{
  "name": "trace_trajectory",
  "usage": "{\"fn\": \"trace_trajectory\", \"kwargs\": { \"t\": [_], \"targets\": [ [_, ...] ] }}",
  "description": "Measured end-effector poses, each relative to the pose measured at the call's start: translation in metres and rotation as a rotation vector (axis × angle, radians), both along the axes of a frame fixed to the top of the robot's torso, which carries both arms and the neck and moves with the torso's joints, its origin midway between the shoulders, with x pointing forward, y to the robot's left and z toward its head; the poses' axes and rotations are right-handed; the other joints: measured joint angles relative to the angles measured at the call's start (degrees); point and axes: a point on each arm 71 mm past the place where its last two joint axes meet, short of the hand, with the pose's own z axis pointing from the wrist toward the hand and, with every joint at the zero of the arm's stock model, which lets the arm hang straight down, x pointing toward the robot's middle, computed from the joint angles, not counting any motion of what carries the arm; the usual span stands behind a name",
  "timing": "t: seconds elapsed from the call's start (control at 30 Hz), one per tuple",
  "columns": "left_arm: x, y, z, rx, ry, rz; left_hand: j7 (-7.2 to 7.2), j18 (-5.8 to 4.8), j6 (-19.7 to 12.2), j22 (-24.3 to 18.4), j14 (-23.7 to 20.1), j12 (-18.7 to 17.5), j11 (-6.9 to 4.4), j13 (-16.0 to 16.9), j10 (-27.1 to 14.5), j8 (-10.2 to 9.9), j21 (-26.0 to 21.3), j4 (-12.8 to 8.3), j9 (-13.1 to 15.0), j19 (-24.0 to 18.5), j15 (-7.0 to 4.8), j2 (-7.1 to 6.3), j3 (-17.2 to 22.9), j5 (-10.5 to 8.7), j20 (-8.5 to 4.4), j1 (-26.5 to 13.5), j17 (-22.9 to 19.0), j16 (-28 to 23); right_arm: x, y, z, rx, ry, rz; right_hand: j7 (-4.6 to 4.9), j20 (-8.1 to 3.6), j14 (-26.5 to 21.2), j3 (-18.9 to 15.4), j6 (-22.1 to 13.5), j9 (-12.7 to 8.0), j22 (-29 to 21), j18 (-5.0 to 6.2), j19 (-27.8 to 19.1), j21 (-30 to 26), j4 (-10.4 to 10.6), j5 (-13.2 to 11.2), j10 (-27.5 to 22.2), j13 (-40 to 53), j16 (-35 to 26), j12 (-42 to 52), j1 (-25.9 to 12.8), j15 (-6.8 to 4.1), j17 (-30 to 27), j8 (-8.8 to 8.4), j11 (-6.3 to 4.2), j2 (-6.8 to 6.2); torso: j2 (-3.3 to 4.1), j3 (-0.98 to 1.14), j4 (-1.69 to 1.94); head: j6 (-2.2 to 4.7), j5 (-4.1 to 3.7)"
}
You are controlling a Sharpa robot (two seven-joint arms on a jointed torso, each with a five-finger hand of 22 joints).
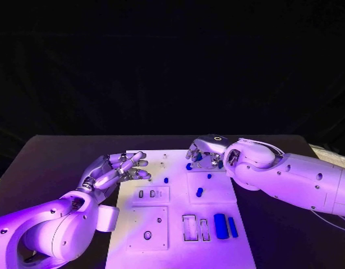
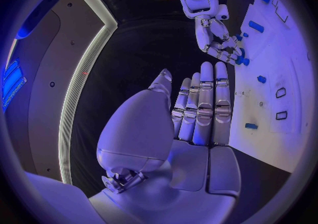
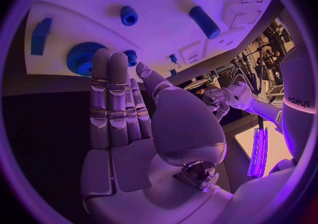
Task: Assemble the parts on the task board
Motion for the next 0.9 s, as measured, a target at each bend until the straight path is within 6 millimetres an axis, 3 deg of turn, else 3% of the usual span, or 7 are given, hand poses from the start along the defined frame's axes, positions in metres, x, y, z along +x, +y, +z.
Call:
{"fn": "trace_trajectory", "kwargs": {
  "t": [0.43, 0.6, 0.8, 0.9],
  "targets": [
    [0.0002, 0.0000, 0.0045, 0.000, -0.005, -0.005, 0.00, -0.01, 0.00, 0.00, 0.00, -0.29, 0.00, -0.01, 0.00, -0.23, 0.00, 0.00, -0.06, 0.00, 0.00, -0.11, 0.00, 0.00, 0.00, 0.10, 0.18, 0.00, 0.0004, 0.0057, -0.0017, -0.058, 0.006, 0.006, -0.37, 0.00, 0.00, 2.68, -0.03, 0.00, 2.51, 0.00, -0.01, 3.91, 2.00, -0.31, -0.51, 0.00, 5.54, 0.00, 0.14, 0.00, 3.47, 0.00, -0.09, -0.78, 0.65, -0.08, 0.36, 0.01, -0.17],
    [0.0002, 0.0003, 0.0046, 0.000, -0.003, -0.006, 0.00, -0.01, 0.00, -0.01, 0.00, -0.29, 0.01, -0.01, -0.01, -0.23, 0.00, -0.16, -0.06, 0.00, 0.00, -0.11, -0.16, 0.00, 0.00, 0.10, 0.27, 0.00, 0.0008, 0.0063, -0.0029, -0.079, 0.010, 0.003, -0.66, 0.23, 0.00, 4.63, 0.26, 0.00, 3.73, 0.00, -0.67, 5.90, 2.89, -2.13, -0.51, 0.00, 7.82, 0.00, 0.51, 0.00, 4.85, 0.00, -0.09, -1.14, 0.85, -0.14, 0.55, 0.14, -0.37],
    [-0.0001, 0.0011, 0.0048, 0.001, -0.001, -0.006, 0.00, -0.01, 0.00, -0.01, 0.00, -0.29, 0.01, -0.01, -0.01, -0.23, 0.00, -0.16, -0.06, 0.00, 0.00, -0.11, -0.16, 0.00, 0.00, 0.11, 0.26, 0.00, 0.0016, 0.0064, -0.0037, -0.100, 0.010, -0.002, -0.85, 0.37, -0.20, 6.33, 0.45, 0.08, 4.66, 0.00, -0.81, 7.21, 3.50, -2.66, -0.51, 0.00, 11.14, 0.00, 0.80, -0.20, 7.85, 0.00, -0.09, -1.44, 1.06, -0.18, 0.65, 0.16, -0.42],
    [-0.0005, 0.0014, 0.0052, 0.001, -0.001, -0.006, 0.00, -0.01, 0.00, -0.01, 0.00, -0.29, 0.01, -0.01, -0.01, -0.23, 0.00, -0.16, -0.06, 0.00, 0.00, -0.11, -0.16, 0.00, 0.00, 0.10, 0.26, 0.00, 0.0021, 0.0079, -0.0029, -0.106, 0.007, 0.000, -0.95, 0.43, 0.00, 7.43, 1.23, 0.22, 5.52, 0.00, -0.87, 8.53, 3.92, -3.80, -0.03, -0.02, 15.18, 0.00, 0.80, -0.42, 12.05, 0.00, -0.53, -1.44, 1.14, -0.20, 0.70, 0.09, -0.41]
  ]
}}
